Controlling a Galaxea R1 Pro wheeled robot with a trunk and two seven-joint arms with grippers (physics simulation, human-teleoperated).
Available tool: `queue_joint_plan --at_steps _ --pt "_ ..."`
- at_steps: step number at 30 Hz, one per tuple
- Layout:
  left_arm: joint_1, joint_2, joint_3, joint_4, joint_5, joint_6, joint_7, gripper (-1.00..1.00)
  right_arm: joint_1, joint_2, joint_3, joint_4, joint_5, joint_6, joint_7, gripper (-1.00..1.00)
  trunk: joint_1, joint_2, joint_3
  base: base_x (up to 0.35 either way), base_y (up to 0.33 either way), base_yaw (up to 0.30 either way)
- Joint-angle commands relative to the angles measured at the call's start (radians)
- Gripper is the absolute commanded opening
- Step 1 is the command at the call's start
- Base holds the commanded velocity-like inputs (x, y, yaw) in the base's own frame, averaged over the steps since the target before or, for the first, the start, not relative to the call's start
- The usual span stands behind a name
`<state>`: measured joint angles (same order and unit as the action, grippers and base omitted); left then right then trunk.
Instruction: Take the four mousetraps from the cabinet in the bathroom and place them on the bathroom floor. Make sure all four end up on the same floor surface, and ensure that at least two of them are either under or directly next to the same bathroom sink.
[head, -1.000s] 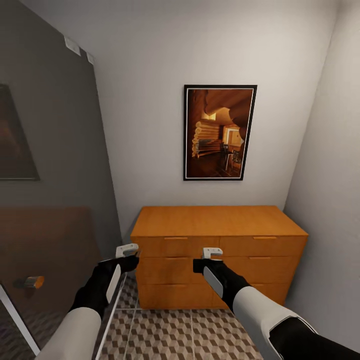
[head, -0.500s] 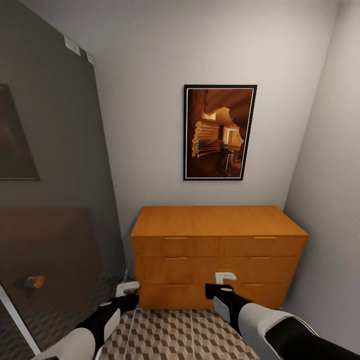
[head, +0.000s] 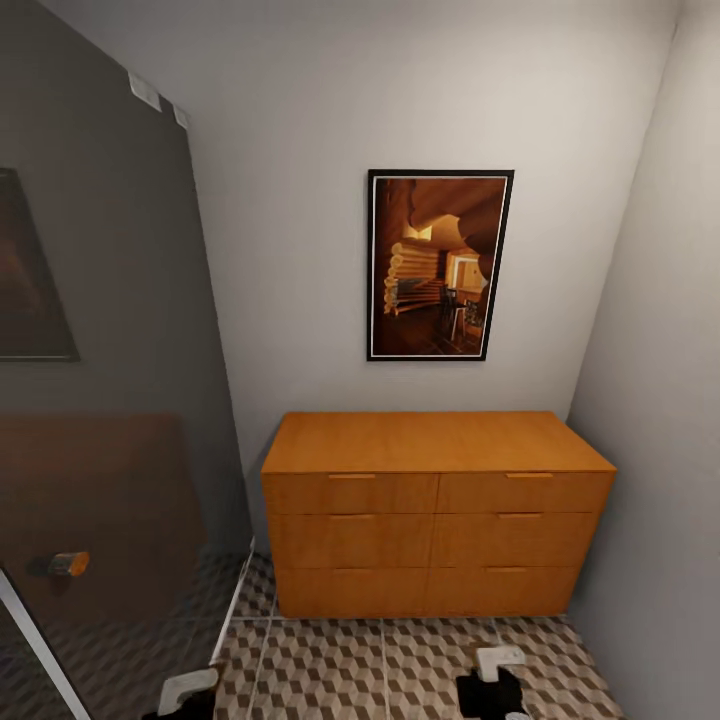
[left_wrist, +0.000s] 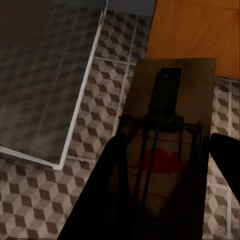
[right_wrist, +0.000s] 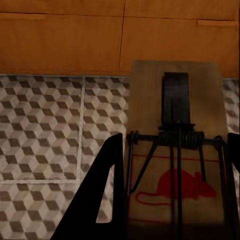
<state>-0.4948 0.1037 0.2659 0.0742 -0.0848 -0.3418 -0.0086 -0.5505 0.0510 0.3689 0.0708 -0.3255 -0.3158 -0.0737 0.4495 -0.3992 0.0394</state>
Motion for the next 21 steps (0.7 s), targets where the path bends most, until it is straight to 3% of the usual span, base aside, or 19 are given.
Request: queue_joint_plan --at_steps 1,3,7,11,14,21 --pt "0.009 0.002 0.008 0.005 -0.006 -0.021 -0.001 -1.0 0.008 -0.003 0.01 0.004 0.002 -0.027 0.002 -1.0 0.001 -0.001 0.0 0.0 0.0 0.0" --pt "0.04 0.007 0.009 0.005 0.01 -0.062 -0.002 -1.0 0.037 -0.014 0.01 0.005 0.026 -0.086 0.003 -1.0 0.001 -0.001 0.0 0.0 0.0 0.0" --pt "0.065 0.01 0.009 0.005 0.031 -0.087 -0.012 -1.0 0.062 -0.027 0.01 0.006 0.046 -0.122 0.004 -1.0 0.001 -0.001 0.0 0.0 0.0 0.0" --pt "0.085 0.011 0.009 0.006 0.037 -0.095 -0.068 -1.0 0.086 -0.042 0.01 0.005 0.072 -0.148 0.005 -1.0 0.001 -0.001 0.0 0.0 0.0 0.0" --pt "0.096 0.012 0.009 0.006 0.038 -0.098 -0.105 -1.0 0.091 -0.055 0.011 0.005 0.082 -0.17 0.005 -1.0 0.001 -0.001 0.0 0.0 0.0 0.0" --pt "0.103 0.003 0.009 0.006 0.043 -0.105 -0.117 -1.0 0.093 -0.058 0.01 0.005 0.08 -0.178 0.005 -1.0 0.001 -0.001 0.0 0.0 0.0 0.0"
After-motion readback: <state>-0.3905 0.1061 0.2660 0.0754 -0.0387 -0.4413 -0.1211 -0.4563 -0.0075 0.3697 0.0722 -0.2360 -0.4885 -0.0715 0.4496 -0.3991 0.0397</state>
